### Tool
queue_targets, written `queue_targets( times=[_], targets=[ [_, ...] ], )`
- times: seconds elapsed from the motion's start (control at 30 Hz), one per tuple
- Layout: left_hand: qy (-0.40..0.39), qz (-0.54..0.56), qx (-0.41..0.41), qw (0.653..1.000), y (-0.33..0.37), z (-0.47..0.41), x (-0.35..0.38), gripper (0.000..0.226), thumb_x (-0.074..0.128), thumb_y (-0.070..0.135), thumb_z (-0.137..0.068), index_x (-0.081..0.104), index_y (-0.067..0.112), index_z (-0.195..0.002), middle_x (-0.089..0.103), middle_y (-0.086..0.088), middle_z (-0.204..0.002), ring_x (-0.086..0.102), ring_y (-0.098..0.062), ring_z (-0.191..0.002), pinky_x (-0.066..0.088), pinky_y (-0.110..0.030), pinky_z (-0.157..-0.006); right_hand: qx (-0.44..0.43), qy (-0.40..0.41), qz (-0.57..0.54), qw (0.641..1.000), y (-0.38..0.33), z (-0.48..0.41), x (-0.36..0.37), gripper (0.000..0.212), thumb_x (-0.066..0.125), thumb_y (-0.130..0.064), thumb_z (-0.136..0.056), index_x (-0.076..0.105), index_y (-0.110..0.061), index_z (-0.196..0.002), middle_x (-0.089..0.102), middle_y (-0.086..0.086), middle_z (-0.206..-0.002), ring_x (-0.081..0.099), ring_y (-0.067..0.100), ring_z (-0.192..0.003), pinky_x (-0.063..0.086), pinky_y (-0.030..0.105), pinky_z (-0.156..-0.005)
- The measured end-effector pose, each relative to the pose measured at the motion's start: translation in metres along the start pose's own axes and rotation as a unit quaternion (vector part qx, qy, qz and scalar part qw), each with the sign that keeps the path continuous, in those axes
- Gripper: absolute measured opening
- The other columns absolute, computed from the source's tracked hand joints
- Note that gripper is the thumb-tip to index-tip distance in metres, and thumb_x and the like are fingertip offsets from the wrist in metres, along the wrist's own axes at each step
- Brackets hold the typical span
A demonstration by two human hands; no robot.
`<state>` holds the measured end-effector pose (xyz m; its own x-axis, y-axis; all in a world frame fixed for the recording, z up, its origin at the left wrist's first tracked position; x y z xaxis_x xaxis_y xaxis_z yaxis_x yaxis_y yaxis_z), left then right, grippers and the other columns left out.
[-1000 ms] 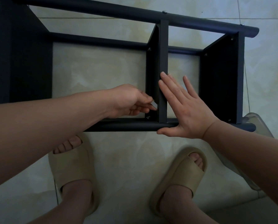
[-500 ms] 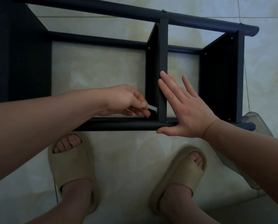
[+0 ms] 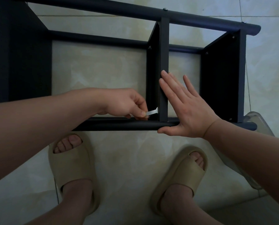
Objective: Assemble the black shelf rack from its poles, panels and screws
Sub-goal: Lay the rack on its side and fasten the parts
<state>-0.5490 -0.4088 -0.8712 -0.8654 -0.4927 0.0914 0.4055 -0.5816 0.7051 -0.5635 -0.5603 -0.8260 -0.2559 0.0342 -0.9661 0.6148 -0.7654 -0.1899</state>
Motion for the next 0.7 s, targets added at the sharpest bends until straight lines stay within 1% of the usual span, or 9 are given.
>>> queue_targets(
  times=[0.1,0.2,0.27,0.33,0.4,0.5,0.57,0.6,0.7],
  targets=[
    [-0.012,-0.016,-0.001,1.000,0.000,-0.001,0.003,0.016,0.063,0.008,-0.097,0.069,0.016,-0.084,0.066,0.008,-0.073,0.059,-0.007,-0.073,0.047,-0.032,-0.082,-0.002,0.000,-0.001,1.000,0.000,0.000,0.000,0.118,0.045,-0.083,-0.084,0.013,0.002,-0.160,0.006,0.019,-0.169,0.007,0.033,-0.157,0.010,0.060,-0.125],
    [0.003,-0.028,-0.010,1.000,0.000,-0.003,0.003,0.016,0.064,0.011,-0.096,0.070,0.017,-0.082,0.066,0.008,-0.071,0.058,-0.006,-0.069,0.047,-0.026,-0.075,-0.003,-0.003,0.002,1.000,0.000,0.000,0.001,0.118,0.043,-0.084,-0.085,0.013,0.001,-0.160,0.005,0.018,-0.169,0.006,0.032,-0.157,0.008,0.058,-0.126],
    [0.033,-0.069,-0.021,0.997,0.000,-0.003,-0.003,0.014,0.065,0.014,-0.095,0.071,0.017,-0.082,0.070,0.004,-0.077,0.060,-0.007,-0.069,0.047,-0.020,-0.069,-0.003,-0.008,0.005,1.000,0.000,0.000,0.001,0.118,0.041,-0.085,-0.085,0.012,0.001,-0.160,0.004,0.017,-0.169,0.006,0.031,-0.157,0.007,0.057,-0.126],
    [0.064,-0.179,-0.047,0.981,-0.001,-0.001,-0.012,0.017,0.062,0.018,-0.095,0.071,0.021,-0.081,0.069,0.003,-0.083,0.060,-0.010,-0.073,0.045,-0.025,-0.064,-0.002,-0.017,0.009,1.000,-0.001,0.001,0.000,0.118,0.041,-0.085,-0.085,0.011,0.000,-0.161,0.003,0.017,-0.170,0.005,0.030,-0.158,0.007,0.057,-0.126],
    [0.098,-0.273,-0.093,0.952,-0.001,0.008,-0.023,0.018,0.058,0.019,-0.096,0.071,0.021,-0.084,0.065,0.004,-0.083,0.057,-0.012,-0.075,0.039,-0.028,-0.059,0.003,-0.044,0.014,0.999,-0.003,0.001,-0.002,0.118,0.041,-0.084,-0.084,0.009,-0.001,-0.161,0.000,0.015,-0.170,0.002,0.029,-0.158,0.007,0.057,-0.126],
    [0.152,-0.321,-0.125,0.926,0.008,0.032,-0.044,0.019,0.054,0.016,-0.095,0.072,0.013,-0.092,0.070,-0.005,-0.093,0.064,-0.023,-0.086,0.044,-0.030,-0.062,0.023,-0.098,0.012,0.995,-0.006,0.000,-0.010,0.120,0.037,-0.088,-0.081,0.006,-0.005,-0.162,-0.005,0.009,-0.170,-0.006,0.022,-0.158,0.002,0.052,-0.127],
    [0.203,-0.324,-0.115,0.917,0.024,0.052,-0.061,0.020,0.053,0.018,-0.095,0.072,0.013,-0.090,0.071,-0.008,-0.093,0.065,-0.028,-0.088,0.047,-0.033,-0.065,0.037,-0.121,0.001,0.992,-0.007,-0.003,-0.023,0.119,0.030,-0.092,-0.080,0.007,-0.010,-0.163,-0.004,0.003,-0.171,-0.009,0.016,-0.157,-0.004,0.045,-0.128],
    [0.243,-0.320,-0.097,0.910,0.036,0.060,-0.073,0.020,0.052,0.019,-0.096,0.070,0.014,-0.089,0.070,-0.007,-0.092,0.064,-0.028,-0.086,0.047,-0.034,-0.066,0.047,-0.117,-0.007,0.992,-0.004,-0.006,-0.033,0.114,0.029,-0.091,-0.081,0.011,-0.013,-0.163,0.000,0.002,-0.171,-0.006,0.015,-0.157,-0.005,0.043,-0.128],
    [0.377,-0.324,-0.019,0.868,0.082,0.077,-0.111,0.014,0.051,0.026,-0.099,0.058,0.021,-0.088,0.062,0.000,-0.093,0.056,-0.026,-0.090,0.047,-0.037,-0.072,0.102,-0.024,-0.029,0.994,0.015,-0.032,-0.075,0.090,0.036,-0.073,-0.092,0.023,-0.016,-0.161,0.016,0.003,-0.169,0.010,0.020,-0.157,0.003,0.040,-0.127]
  ],
)
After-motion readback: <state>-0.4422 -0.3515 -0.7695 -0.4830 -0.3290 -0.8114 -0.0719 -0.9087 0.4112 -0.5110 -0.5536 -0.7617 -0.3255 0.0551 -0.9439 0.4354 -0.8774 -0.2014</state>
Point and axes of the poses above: each hand's wrist, its own z-axis away from the middle knuckle, its own x-axis out of the palm, y = z × x, the point moved 7 cm from there along -z, towards the middle knuckle
